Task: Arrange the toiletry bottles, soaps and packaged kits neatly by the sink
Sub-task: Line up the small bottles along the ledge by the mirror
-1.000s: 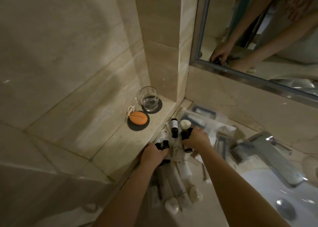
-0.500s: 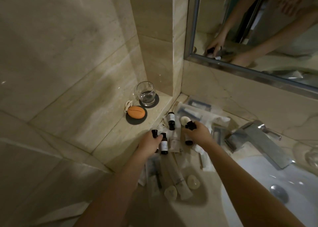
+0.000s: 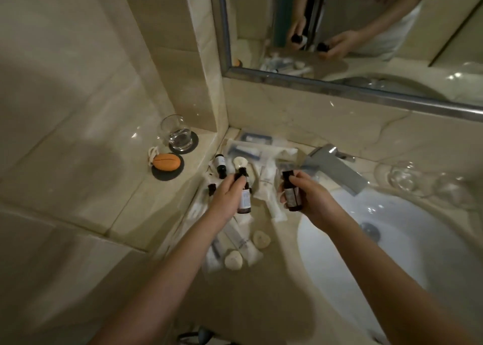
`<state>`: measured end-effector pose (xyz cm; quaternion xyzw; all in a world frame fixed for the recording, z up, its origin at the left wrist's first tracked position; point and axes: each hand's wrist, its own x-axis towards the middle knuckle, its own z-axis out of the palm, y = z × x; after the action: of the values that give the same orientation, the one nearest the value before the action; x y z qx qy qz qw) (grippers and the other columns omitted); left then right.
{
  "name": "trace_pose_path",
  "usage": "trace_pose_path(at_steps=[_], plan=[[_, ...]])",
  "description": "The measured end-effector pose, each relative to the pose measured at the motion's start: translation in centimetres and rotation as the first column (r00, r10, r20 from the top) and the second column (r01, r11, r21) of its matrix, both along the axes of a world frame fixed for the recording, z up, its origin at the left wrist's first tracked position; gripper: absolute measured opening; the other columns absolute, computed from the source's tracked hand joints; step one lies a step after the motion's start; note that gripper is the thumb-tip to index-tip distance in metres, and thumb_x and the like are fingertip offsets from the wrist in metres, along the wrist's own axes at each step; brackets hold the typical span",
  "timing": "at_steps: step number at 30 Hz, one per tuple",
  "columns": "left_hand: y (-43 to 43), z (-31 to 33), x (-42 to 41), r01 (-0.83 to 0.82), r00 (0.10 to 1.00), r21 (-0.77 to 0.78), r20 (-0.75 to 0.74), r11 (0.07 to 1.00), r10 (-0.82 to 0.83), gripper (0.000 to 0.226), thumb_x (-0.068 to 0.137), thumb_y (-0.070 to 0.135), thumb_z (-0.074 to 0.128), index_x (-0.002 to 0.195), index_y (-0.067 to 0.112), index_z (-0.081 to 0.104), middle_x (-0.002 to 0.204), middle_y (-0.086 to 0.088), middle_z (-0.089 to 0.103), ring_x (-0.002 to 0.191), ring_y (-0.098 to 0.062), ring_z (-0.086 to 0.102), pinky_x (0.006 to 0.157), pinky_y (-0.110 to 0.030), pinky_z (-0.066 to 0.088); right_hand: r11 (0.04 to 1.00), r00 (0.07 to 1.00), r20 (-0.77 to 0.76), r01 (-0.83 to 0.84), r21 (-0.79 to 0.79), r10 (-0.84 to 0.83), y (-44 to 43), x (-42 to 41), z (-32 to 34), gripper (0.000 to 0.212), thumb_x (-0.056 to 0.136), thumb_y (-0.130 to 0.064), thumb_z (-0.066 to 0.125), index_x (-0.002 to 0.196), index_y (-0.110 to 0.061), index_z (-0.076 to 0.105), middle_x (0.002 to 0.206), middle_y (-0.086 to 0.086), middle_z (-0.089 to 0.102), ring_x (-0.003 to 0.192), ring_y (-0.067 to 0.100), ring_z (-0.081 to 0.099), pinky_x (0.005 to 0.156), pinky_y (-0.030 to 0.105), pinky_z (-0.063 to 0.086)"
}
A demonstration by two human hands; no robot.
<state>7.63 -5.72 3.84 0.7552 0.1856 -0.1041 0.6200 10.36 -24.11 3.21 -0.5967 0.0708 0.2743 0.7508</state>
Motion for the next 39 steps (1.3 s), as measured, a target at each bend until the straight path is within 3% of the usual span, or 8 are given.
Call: trace_pose_path(at_steps=[3, 7, 11, 16, 18, 27, 31, 39], plan=[[-3.1, 0.5, 0.0, 0.082, 0.996, -0.025, 0.023, 0.996, -0.082, 0.02, 0.097, 0.028, 0.041, 0.097, 0.013, 0.054, 0.085, -0.001, 0.056, 0.076, -0.012, 0.053, 0.065, -0.022, 0.041, 0.998, 0.997, 0.055, 0.054, -0.043, -0.051, -2.9, -1.6, 1.0, 0.007, 0.096, -0.012, 0.043, 0.099, -0.013, 0.049, 0.083, 0.009, 0.064, 0.063, 0.02, 0.058, 0.057, 0.028, 0.044], [-7.5, 0.6, -0.2, 0.149, 0.988, -0.075, 0.054, 0.986, -0.145, 0.014, 0.096, 0.026, 0.045, 0.09, 0.016, 0.054, 0.09, -0.008, 0.059, 0.083, -0.018, 0.06, 0.061, -0.023, 0.048, 0.975, 0.986, 0.109, 0.142, -0.171, -0.125, -7.3, -3.6, 1.8, 0.007, 0.096, -0.017, 0.047, 0.1, -0.014, 0.043, 0.079, 0.007, 0.058, 0.065, 0.018, 0.051, 0.053, 0.022, 0.041], [-12.6, 1.2, -1.0, 0.227, 0.973, -0.093, 0.072, 0.969, -0.221, 0.01, 0.096, 0.023, 0.046, 0.093, 0.016, 0.054, 0.082, 0.0, 0.062, 0.069, -0.002, 0.062, 0.053, -0.013, 0.048, 0.965, 0.975, 0.092, 0.212, -0.151, -0.2, -12.6, -5.3, 2.1, 0.019, 0.1, -0.024, 0.036, 0.101, -0.014, 0.053, 0.075, 0.004, 0.057, 0.064, 0.016, 0.051, 0.053, 0.022, 0.041], [-20.1, 1.8, -1.0, 0.367, 0.929, -0.041, 0.072, 0.929, -0.364, 0.006, 0.087, 0.02, 0.059, 0.085, 0.021, 0.054, 0.096, -0.008, 0.067, 0.09, -0.019, 0.064, 0.08, -0.033, 0.052, 0.937, 0.944, 0.123, 0.32, -0.138, -0.305, -20.8, -7.1, 3.3, 0.015, 0.097, -0.016, 0.044, 0.095, -0.013, 0.059, 0.082, 0.006, 0.059, 0.071, 0.017, 0.057, 0.066, 0.027, 0.045], [-23.6, 2.2, -0.7, 0.402, 0.914, -0.011, 0.072, 0.916, -0.4, 0.014, 0.082, 0.019, 0.065, 0.079, 0.022, 0.052, 0.092, -0.007, 0.066, 0.084, -0.021, 0.061, 0.077, -0.034, 0.051, 0.915, 0.928, 0.15, 0.365, -0.17, -0.342, -24.4, -7.6, 3.8, 0.01, 0.095, -0.015, 0.048, 0.096, -0.012, 0.058, 0.086, 0.006, 0.061, 0.075, 0.018, 0.06, 0.07, 0.027, 0.046], [-39.3, 3.0, 2.4, 0.464, 0.865, 0.089, 0.171, 0.881, -0.472, 0.032, 0.069, 0.016, 0.077, 0.065, 0.021, 0.047, 0.073, -0.004, 0.059, 0.063, -0.014, 0.049, 0.067, -0.031, 0.044, 0.735, 0.815, 0.323, 0.575, -0.358, -0.481, -39.4, -8.5, 4.4, 0.01, 0.086, -0.006, 0.063, 0.084, -0.015, 0.065, 0.074, 0.003, 0.061, 0.058, 0.002, 0.057, 0.057, 0.01, 0.046], [-44.7, 2.2, 3.3, 0.474, 0.851, 0.137, 0.18, 0.87, -0.493, 0.025, 0.072, 0.016, 0.076, 0.068, 0.022, 0.052, 0.07, 0.004, 0.06, 0.063, -0.01, 0.053, 0.059, -0.016, 0.041, 0.637, 0.766, 0.356, 0.643, -0.424, -0.536, -44.6, -8.1, 2.8, 0.01, 0.084, -0.008, 0.066, 0.093, -0.014, 0.066, 0.08, 0.001, 0.063, 0.071, 0.008, 0.056, 0.065, 0.018, 0.043], [-53.4, -1.2, 6.0, 0.488, 0.839, 0.198, 0.16, 0.85, -0.52, 0.017, 0.074, 0.015, 0.074, 0.071, 0.017, 0.057, 0.071, 0.001, 0.061, 0.069, -0.017, 0.056, 0.067, -0.027, 0.046, 0.512, 0.719, 0.376, 0.686, -0.516, -0.584, -51.4, -5.4, -1.5, 0.027, 0.084, -0.01, 0.064, 0.111, -0.006, 0.065, 0.095, 0.007, 0.064, 0.089, 0.02, 0.059, 0.079, 0.03, 0.044]])
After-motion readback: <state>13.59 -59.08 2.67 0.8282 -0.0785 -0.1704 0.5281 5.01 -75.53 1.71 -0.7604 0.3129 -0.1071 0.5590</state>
